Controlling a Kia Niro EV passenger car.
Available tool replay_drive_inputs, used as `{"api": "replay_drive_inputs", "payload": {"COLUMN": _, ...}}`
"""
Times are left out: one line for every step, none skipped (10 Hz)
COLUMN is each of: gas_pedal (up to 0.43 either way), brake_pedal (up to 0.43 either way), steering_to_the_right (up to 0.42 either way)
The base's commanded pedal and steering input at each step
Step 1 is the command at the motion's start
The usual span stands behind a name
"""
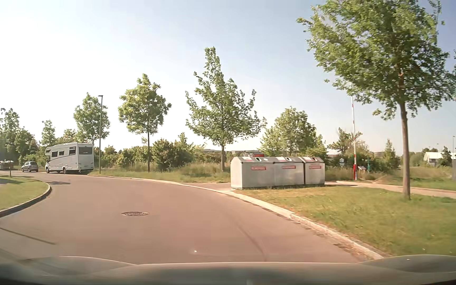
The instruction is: Follow the waypoints while adhering to traffic rules and regulations
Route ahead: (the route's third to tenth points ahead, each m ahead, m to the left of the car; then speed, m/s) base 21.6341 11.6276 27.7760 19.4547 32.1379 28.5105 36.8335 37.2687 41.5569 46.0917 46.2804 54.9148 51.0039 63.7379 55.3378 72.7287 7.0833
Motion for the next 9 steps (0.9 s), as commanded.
{"api": "replay_drive_inputs", "payload": {"gas_pedal": 0.087, "brake_pedal": 0.000, "steering_to_the_right": -0.167}}
{"api": "replay_drive_inputs", "payload": {"gas_pedal": 0.087, "brake_pedal": 0.000, "steering_to_the_right": -0.163}}
{"api": "replay_drive_inputs", "payload": {"gas_pedal": 0.087, "brake_pedal": 0.000, "steering_to_the_right": -0.157}}
{"api": "replay_drive_inputs", "payload": {"gas_pedal": 0.087, "brake_pedal": 0.000, "steering_to_the_right": -0.148}}
{"api": "replay_drive_inputs", "payload": {"gas_pedal": 0.087, "brake_pedal": 0.000, "steering_to_the_right": -0.144}}
{"api": "replay_drive_inputs", "payload": {"gas_pedal": 0.087, "brake_pedal": 0.000, "steering_to_the_right": -0.136}}
{"api": "replay_drive_inputs", "payload": {"gas_pedal": 0.087, "brake_pedal": 0.000, "steering_to_the_right": -0.129}}
{"api": "replay_drive_inputs", "payload": {"gas_pedal": 0.087, "brake_pedal": 0.000, "steering_to_the_right": -0.114}}
{"api": "replay_drive_inputs", "payload": {"gas_pedal": 0.087, "brake_pedal": 0.000, "steering_to_the_right": -0.105}}
